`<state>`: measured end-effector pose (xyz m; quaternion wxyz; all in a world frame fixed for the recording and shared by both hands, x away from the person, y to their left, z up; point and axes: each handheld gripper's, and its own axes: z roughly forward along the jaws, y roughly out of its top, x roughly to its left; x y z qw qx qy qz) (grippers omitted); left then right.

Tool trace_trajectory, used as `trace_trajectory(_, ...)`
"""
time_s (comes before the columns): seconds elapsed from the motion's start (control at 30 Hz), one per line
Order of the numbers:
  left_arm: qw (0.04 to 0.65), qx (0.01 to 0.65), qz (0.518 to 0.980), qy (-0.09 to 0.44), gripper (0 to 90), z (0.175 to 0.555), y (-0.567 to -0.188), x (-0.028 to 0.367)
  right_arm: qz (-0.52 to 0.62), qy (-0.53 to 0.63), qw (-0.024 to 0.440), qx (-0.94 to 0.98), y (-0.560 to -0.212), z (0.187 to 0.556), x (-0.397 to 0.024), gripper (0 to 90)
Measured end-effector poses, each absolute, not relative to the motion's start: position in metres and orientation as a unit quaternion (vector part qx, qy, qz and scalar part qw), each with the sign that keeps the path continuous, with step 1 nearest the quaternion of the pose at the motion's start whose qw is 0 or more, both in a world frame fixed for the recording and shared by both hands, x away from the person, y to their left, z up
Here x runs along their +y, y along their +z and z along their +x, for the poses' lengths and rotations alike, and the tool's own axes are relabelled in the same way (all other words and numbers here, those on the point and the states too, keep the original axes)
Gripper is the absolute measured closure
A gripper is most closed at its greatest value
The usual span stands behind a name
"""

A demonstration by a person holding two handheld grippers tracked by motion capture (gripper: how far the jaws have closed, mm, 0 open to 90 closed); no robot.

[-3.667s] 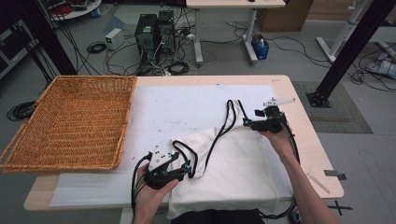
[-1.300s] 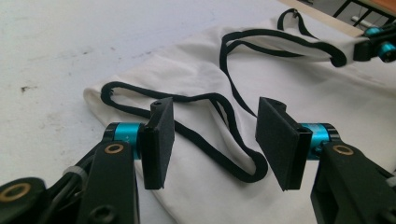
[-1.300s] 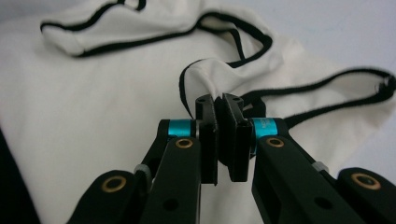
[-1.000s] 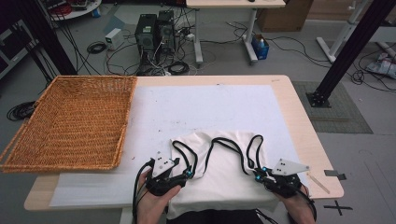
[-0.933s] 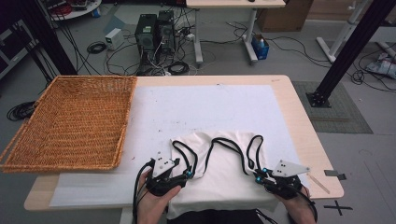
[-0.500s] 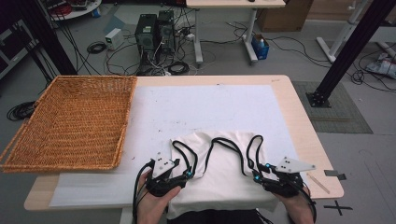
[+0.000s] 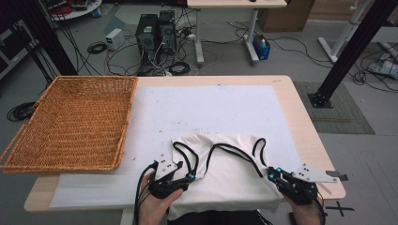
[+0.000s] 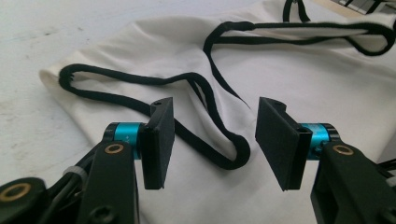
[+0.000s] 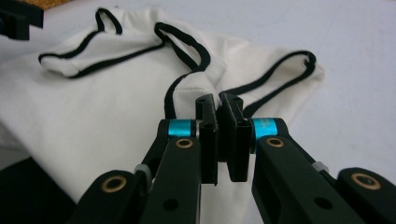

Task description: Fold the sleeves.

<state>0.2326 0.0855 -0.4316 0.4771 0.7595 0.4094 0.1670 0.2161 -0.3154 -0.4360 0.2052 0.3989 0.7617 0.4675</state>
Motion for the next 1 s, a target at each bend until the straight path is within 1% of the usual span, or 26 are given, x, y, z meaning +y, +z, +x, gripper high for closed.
trace_trajectory(0.07,0.473,0.408,0.764,0.163,47.2,0.234,-0.435,0.081,0.396,0.441,0.19,0.783,-0.447,0.216,-0.317,79.0)
trace_trajectory(0.13,0.467,0.405,0.769,0.161,47.5,0.235,-0.436,0.077,0.392,0.419,0.192,0.797,-0.454,0.215,-0.316,72.7)
trace_trajectory(0.2,0.466,0.403,0.772,0.158,47.6,0.235,-0.437,0.074,0.398,0.427,0.193,0.788,-0.453,0.212,-0.316,62.3)
trace_trajectory(0.23,0.465,0.403,0.772,0.158,47.9,0.235,-0.439,0.073,0.402,0.436,0.193,0.782,-0.451,0.211,-0.317,59.5)
trace_trajectory(0.3,0.461,0.402,0.776,0.154,50.2,0.236,-0.441,0.071,0.408,0.453,0.195,0.768,-0.446,0.21,-0.319,59.1)
trace_trajectory(0.37,0.455,0.399,0.782,0.148,55.9,0.238,-0.443,0.068,0.405,0.46,0.196,0.765,-0.443,0.211,-0.317,59.1)
trace_trajectory(0.4,0.451,0.397,0.785,0.15,56.1,0.24,-0.444,0.066,0.403,0.459,0.192,0.768,-0.444,0.212,-0.314,59.4)
trace_trajectory(0.43,0.445,0.396,0.789,0.148,60.0,0.242,-0.445,0.065,0.399,0.452,0.191,0.774,-0.446,0.214,-0.31,60.8)
trace_trajectory(0.5,0.44,0.395,0.793,0.142,68.6,0.245,-0.448,0.062,0.393,0.432,0.187,0.79,-0.452,0.219,-0.303,66.5)
trace_trajectory(0.53,0.438,0.395,0.794,0.145,76.4,0.246,-0.449,0.061,0.39,0.429,0.182,0.794,-0.456,0.221,-0.301,71.2)
trace_trajectory(0.6,0.449,0.389,0.791,0.146,82.2,0.245,-0.447,0.062,0.387,0.43,0.18,0.795,-0.461,0.222,-0.297,78.5)
trace_trajectory(0.63,0.459,0.385,0.787,0.146,83.4,0.243,-0.444,0.064,0.386,0.435,0.179,0.794,-0.461,0.222,-0.297,82.4)
trace_trajectory(0.73,0.49,0.381,0.77,0.148,83.7,0.231,-0.433,0.072,0.394,0.455,0.186,0.776,-0.453,0.218,-0.302,83.5)
trace_trajectory(0.8,0.499,0.377,0.766,0.148,83.7,0.221,-0.427,0.078,0.398,0.476,0.188,0.761,-0.447,0.213,-0.309,83.6)
trace_trajectory(0.9,0.496,0.378,0.77,0.137,83.6,0.21,-0.43,0.085,0.396,0.49,0.186,0.754,-0.442,0.207,-0.318,83.6)
trace_trajectory(1.0,0.484,0.386,0.775,0.124,83.6,0.202,-0.441,0.089,0.393,0.482,0.178,0.762,-0.448,0.201,-0.32,83.6)
